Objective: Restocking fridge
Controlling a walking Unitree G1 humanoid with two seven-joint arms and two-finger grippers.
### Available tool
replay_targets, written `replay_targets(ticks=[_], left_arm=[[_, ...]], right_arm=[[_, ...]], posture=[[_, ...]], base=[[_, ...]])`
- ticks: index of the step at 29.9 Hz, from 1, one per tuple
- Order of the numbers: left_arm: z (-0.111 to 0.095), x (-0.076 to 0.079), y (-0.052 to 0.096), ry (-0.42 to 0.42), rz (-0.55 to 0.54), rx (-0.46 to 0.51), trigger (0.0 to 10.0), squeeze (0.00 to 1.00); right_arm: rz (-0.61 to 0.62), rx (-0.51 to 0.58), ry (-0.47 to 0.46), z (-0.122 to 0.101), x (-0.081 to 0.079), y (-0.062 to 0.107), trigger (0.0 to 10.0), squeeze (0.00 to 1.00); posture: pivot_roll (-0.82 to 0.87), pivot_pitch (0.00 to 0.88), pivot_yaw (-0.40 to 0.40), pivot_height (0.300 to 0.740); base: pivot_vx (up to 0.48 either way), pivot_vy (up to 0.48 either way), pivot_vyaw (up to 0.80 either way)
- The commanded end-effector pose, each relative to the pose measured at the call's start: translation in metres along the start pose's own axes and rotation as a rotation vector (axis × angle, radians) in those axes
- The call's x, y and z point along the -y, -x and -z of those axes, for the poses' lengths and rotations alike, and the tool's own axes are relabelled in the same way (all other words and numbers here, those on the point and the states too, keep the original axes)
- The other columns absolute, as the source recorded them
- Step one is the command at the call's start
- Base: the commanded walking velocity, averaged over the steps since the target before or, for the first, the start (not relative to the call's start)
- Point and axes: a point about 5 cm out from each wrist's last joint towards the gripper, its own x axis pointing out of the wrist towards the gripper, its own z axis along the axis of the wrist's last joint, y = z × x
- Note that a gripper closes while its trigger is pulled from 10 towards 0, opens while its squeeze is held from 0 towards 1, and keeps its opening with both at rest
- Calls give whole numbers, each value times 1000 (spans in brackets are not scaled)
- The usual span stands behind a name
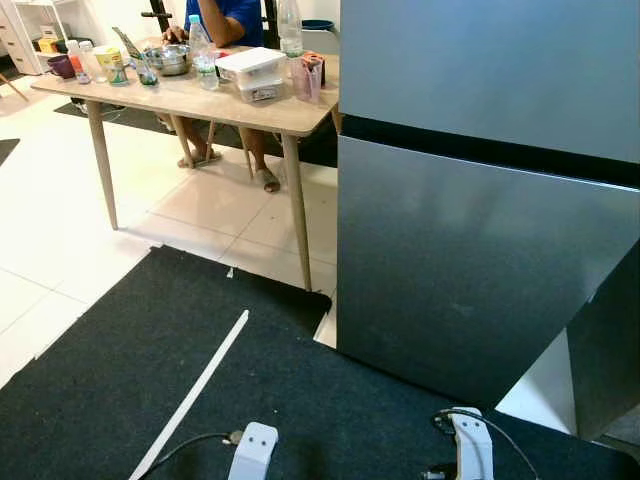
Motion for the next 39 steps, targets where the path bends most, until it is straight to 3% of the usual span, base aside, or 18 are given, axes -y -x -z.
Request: replay_targets(ticks=[1,9,14,19,23,27,28,39], left_arm=[[6,-4,2,-17,-9,-11,10000,0],[8,-1,2,-32,1,-23,10000,0],[0,7,-2,-47,21,-10,10000,0],[-10,-2,-1,-77,14,13,10000,0],[-11,-11,1,-76,-4,19,10000,0],[-9,-6,0,-77,14,8,10000,0],[-9,3,-2,-101,45,9,10000,0],[-15,1,-3,-78,36,27,10000,0]], right_arm=[[0,-30,28,5,2,1,10000,0],[11,-56,69,11,4,3,10000,0],[0,-67,133,8,5,3,10000,0],[-17,-61,60,11,-6,0,10000,0],[-26,-58,82,9,-11,-2,10000,0],[-21,-53,98,8,-7,-1,10000,0],[5,-50,58,10,-1,1,10000,0],[11,-35,68,4,-1,0,10000,0]], posture=[[-54,22,-27,740],[-60,0,-26,740],[-66,0,-8,740],[-34,0,-8,740],[-80,0,-1,740],[-73,0,12,740],[-76,0,11,740],[-83,21,7,740]], base=[[0,0,0],[0,0,0],[0,0,0],[0,0,0],[0,0,0],[0,0,0],[0,0,0],[0,0,0]])
